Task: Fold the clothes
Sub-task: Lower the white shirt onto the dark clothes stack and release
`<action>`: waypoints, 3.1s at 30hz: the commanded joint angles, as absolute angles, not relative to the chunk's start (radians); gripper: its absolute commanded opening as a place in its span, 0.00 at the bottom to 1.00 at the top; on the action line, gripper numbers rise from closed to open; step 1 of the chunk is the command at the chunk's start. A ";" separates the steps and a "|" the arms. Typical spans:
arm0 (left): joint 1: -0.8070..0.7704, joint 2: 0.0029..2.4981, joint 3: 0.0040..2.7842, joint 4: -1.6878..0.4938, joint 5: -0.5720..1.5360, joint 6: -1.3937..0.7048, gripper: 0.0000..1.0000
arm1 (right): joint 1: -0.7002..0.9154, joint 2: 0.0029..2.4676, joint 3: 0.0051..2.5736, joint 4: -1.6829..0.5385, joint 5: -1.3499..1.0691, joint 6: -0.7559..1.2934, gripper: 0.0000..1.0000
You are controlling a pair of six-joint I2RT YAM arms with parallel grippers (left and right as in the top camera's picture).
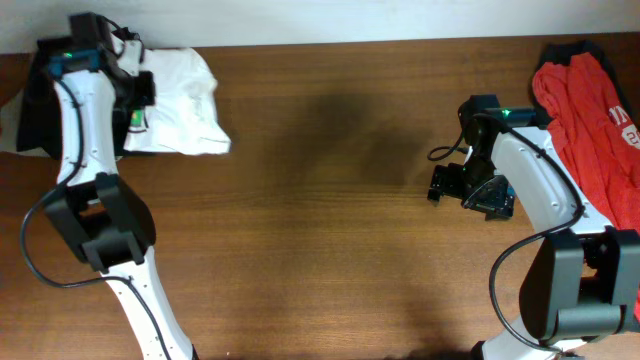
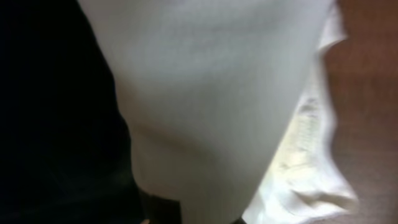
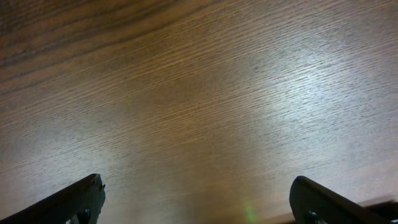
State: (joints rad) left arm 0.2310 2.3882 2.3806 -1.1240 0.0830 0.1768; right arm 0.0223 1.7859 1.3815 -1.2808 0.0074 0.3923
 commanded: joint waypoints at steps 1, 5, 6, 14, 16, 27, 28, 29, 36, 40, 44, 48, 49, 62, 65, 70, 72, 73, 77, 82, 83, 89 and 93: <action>0.260 2.392 2.540 -1.140 0.117 0.196 0.01 | 0.019 1.786 1.373 -1.285 -0.013 0.399 0.99; 0.305 2.392 2.659 -1.142 0.128 0.173 0.01 | 0.019 1.786 1.373 -1.286 -0.012 0.396 0.99; 0.315 2.392 2.679 -1.141 0.136 0.173 0.01 | 0.019 1.786 1.373 -1.285 -0.012 0.396 0.99; 0.415 2.452 2.692 -1.062 0.136 0.170 0.01 | 0.019 1.786 1.373 -1.312 -0.016 0.396 0.99; 0.444 2.494 2.692 -1.045 0.139 0.170 0.01 | 0.019 1.786 1.373 -1.321 -0.015 0.396 0.99; 0.581 2.622 2.684 -0.872 0.135 0.169 0.82 | 0.019 1.786 1.373 -1.361 -0.017 0.400 0.99; 0.590 2.627 2.684 -0.885 0.136 0.152 0.86 | 0.019 1.786 1.373 -1.361 -0.020 0.400 0.98; 0.598 2.629 2.684 -0.891 0.136 0.102 0.94 | 0.019 1.786 1.373 -1.361 -0.023 0.400 0.99; 0.600 2.627 2.690 -0.952 0.345 -0.109 0.99 | 0.019 1.786 1.373 -1.362 -0.023 0.400 0.99; 0.594 2.627 2.689 -1.116 0.360 -0.171 0.99 | 0.019 1.786 1.373 -1.362 -0.023 0.396 0.99; 0.575 2.642 2.683 -1.164 0.359 -0.104 0.78 | 0.019 1.786 1.373 -1.360 -0.023 0.396 0.99; 0.558 2.690 2.677 -1.216 0.318 -0.097 0.24 | 0.019 1.786 1.373 -1.359 -0.023 0.397 0.99; 0.553 2.710 2.673 -1.234 0.318 -0.097 0.24 | 0.019 1.786 1.373 -1.357 -0.023 0.397 0.99; 0.532 2.673 2.819 -1.359 0.397 -0.101 0.99 | 0.019 1.786 1.373 -1.353 -0.023 0.396 0.99; 0.530 2.600 2.896 -1.319 0.397 -0.101 0.99 | 0.019 1.786 1.373 -1.353 -0.023 0.396 0.99; 0.529 2.577 2.925 -1.212 0.397 -0.119 0.93 | 0.019 1.786 1.373 -1.353 -0.023 0.397 0.99; 0.529 2.578 2.914 -1.195 0.396 -0.119 0.85 | 0.019 1.786 1.373 -1.353 -0.023 0.397 0.99; 0.529 2.578 2.912 -1.185 0.390 -0.119 0.84 | 0.019 1.786 1.373 -1.353 -0.023 0.397 0.99; 0.513 2.585 2.891 -1.041 0.174 -0.119 0.20 | 0.019 1.786 1.373 -1.354 -0.023 0.397 0.99; 0.515 2.626 2.761 -0.815 0.107 -0.119 0.00 | 0.019 1.786 1.373 -1.357 -0.043 0.397 0.99; 0.515 2.642 2.743 -0.792 0.097 -0.119 0.00 | 0.019 1.786 1.373 -1.362 -0.043 0.397 0.99; 0.520 2.748 2.675 -0.750 -0.020 -0.118 0.01 | 0.019 1.786 1.373 -1.393 -0.043 0.397 0.99; 0.531 2.777 2.663 -0.767 -0.043 -0.119 0.04 | 0.019 1.786 1.373 -1.400 -0.043 0.397 0.99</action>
State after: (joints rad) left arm 0.5148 2.7590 2.6671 -0.7574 0.0090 -0.1211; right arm 0.0227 1.7859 1.3758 -1.3960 -0.0330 0.3927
